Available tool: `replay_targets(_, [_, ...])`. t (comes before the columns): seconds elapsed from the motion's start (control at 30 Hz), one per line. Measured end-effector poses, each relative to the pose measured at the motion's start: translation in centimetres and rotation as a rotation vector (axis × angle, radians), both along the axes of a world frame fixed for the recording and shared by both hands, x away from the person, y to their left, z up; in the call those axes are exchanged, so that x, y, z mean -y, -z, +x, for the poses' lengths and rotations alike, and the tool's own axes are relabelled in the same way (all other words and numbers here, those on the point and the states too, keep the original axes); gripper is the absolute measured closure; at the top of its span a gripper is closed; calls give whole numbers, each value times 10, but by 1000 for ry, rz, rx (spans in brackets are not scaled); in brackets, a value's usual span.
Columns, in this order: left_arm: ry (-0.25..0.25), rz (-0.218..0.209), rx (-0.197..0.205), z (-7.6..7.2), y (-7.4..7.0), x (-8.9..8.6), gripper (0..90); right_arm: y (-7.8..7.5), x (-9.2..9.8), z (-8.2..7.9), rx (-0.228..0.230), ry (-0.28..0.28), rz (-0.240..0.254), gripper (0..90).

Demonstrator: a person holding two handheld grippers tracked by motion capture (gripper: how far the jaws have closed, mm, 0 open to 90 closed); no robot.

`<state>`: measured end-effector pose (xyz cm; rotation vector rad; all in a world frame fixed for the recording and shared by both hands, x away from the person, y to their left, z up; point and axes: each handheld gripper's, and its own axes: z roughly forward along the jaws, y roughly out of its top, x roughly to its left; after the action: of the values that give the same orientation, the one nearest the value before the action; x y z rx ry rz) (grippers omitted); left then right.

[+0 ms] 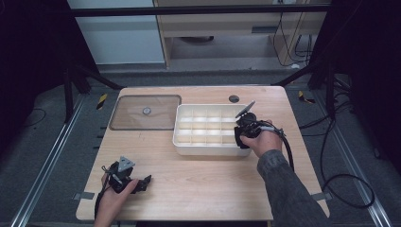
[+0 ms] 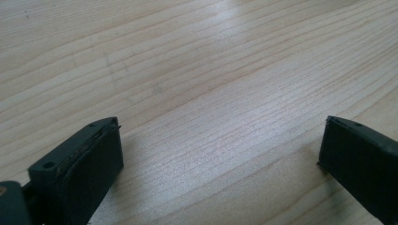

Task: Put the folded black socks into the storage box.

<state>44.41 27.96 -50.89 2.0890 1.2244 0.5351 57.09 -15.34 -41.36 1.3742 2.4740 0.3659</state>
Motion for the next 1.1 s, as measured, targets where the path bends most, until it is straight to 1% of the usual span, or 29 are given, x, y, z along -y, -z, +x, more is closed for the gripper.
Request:
replay_targets(0.23, [2,0,0,0,0,0,0,5,0,-1,-5,1,-10,692])
replay_targets(0.27, [2,0,0,0,0,0,0,6,-1,-1,-10,9,-8,692])
replay_targets(0.5, [2,0,1,0,0,0,0,12,1,-3,-20,11,-3,691])
replay_targets(0.57, [2,-1,1,0,0,0,0,12,2,-2,-19,5,-5,690])
replay_targets(0.63, [2,-1,1,0,0,0,0,11,3,-2,-25,12,6,688])
replay_targets(0.73, [2,-1,1,0,0,0,0,11,3,-1,-27,8,7,685])
replay_targets(0.9, [2,0,1,0,0,0,0,9,5,-1,-31,19,29,663])
replay_targets(1.03, [2,0,1,0,0,0,0,4,6,-3,-23,18,45,624])
replay_targets(1.1, [2,0,0,0,0,0,0,1,6,-4,-21,16,51,582])
